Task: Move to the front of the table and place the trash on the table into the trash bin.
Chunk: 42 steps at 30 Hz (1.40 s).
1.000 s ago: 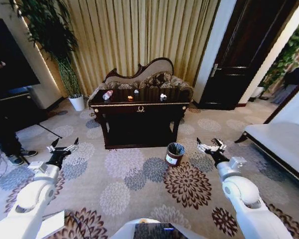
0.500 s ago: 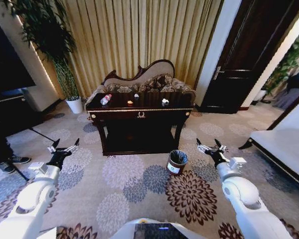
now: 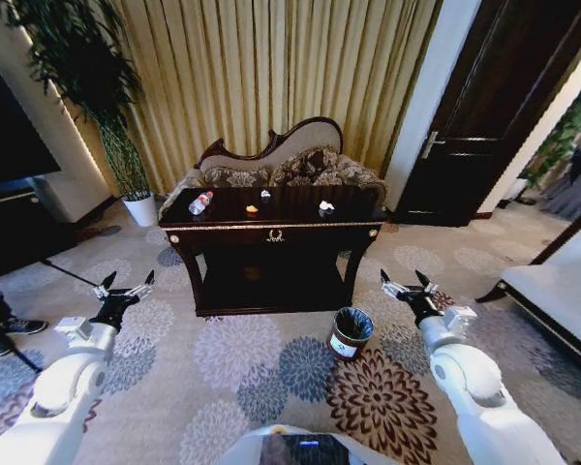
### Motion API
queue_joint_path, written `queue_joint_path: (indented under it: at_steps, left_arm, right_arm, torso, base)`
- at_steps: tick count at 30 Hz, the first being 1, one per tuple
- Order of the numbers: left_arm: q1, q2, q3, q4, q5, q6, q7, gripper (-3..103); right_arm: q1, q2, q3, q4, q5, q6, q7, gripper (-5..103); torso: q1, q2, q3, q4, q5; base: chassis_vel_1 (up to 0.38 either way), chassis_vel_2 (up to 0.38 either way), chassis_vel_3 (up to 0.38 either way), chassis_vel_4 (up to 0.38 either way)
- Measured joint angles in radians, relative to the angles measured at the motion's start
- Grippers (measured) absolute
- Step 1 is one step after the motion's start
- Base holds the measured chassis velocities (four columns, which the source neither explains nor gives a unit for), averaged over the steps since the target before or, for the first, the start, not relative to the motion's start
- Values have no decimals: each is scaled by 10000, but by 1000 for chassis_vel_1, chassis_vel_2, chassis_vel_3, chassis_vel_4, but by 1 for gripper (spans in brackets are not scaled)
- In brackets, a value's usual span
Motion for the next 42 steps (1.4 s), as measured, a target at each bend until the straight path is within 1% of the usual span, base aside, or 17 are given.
queue_joint_path:
  at_steps: [42]
  left_arm:
    - [109, -75, -95, 24, -44, -184, 122, 100]
  right_arm:
    - [-30, 119, -246, 71, -158, -23, 0, 100]
  torso:
    - [1, -1, 1, 1, 0]
  base:
    - [-172, 172, 173, -175]
